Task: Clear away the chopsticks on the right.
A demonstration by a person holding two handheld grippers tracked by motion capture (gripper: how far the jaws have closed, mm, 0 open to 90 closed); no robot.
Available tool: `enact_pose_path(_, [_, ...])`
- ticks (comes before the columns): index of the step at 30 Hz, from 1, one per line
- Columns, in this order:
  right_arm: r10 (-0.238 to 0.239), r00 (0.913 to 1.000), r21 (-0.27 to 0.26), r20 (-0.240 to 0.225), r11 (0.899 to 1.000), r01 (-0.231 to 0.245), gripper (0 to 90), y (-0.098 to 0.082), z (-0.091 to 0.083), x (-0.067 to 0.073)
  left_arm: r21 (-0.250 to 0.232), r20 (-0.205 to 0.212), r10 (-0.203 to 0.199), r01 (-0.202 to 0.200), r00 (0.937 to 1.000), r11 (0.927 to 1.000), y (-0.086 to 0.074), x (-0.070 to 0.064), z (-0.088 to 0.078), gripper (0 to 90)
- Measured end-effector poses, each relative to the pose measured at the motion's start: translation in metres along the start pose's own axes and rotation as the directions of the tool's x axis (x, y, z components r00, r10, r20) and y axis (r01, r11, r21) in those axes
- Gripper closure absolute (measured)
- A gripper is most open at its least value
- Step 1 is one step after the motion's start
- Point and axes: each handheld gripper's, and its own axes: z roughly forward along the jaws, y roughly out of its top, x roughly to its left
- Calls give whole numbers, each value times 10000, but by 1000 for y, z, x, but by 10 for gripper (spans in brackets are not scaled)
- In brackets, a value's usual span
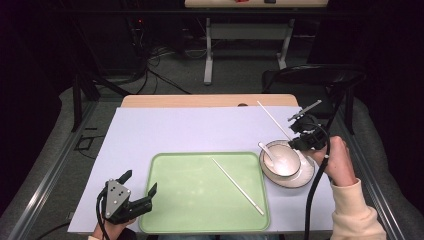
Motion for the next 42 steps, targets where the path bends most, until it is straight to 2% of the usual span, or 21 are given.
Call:
enact_pose_path(2, [-80, 9999, -20, -74, 10000, 80, 839, 1, -1, 5, -6, -20, 5, -5, 10000, 10000, 0, 0, 0, 155])
enact_pose_path(3, [-200, 9995, -2, -232, 9998, 200, 840, 2, -1, 15, -24, -39, -10, 10, 10000, 10000, 0, 0, -1, 155])
enact_pose_path(5, [-244, 9993, -26, -274, 9997, 243, 839, 2, -1, 18, -25, -61, -14, 13, 10000, 10000, 0, 0, -2, 155])
enact_pose_path(6, [-391, 9984, 3, -416, 9992, 391, 839, 3, 0, 26, -17, -68, -30, 30, 10000, 10000, 0, 1, -2, 155])
enact_pose_path(9, [-491, 9975, 50, -501, 9988, 494, 839, 4, 2, 36, 14, -32, -1, 1, 10000, 10000, 0, -1, -1, 155])
enact_pose_path(24, [-839, 9919, 531, -950, 9946, 892, 839, 7, 24, 71, -12, -10, 3, -3, 10000, 10000, 0, 0, -1, 155])
enact_pose_path(29, [-1001, 9894, 530, -1054, 9929, 1061, 839, 9, 32, 83, -25, -18, -26, 25, 10000, 10000, 0, 1, -2, 155])
enact_pose_path(31, [-1145, 9865, 700, -1173, 9899, 1233, 839, 8, 40, 90, -30, 1, -10, 10, 10000, 10000, 0, 1, -2, 155])
enact_pose_path(33, [-1120, 9859, 867, -1243, 9886, 1233, 839, 8, 46, 95, -23, -13, -17, 17, 10000, 10000, 0, 1, -2, 155])
enact_pose_path(36, [-1094, 9857, 824, -1283, 9893, 1205, 839, 8, 54, 99, -40, 4, -28, 28, 10000, 10000, 0, 0, -1, 155])
enact_pose_path(42, [-1027, 9837, 1307, -1477, 9838, 1224, 839, 5, 77, 108, -77, -7, -60, 60, 10000, 10000, 0, 0, -1, 155])
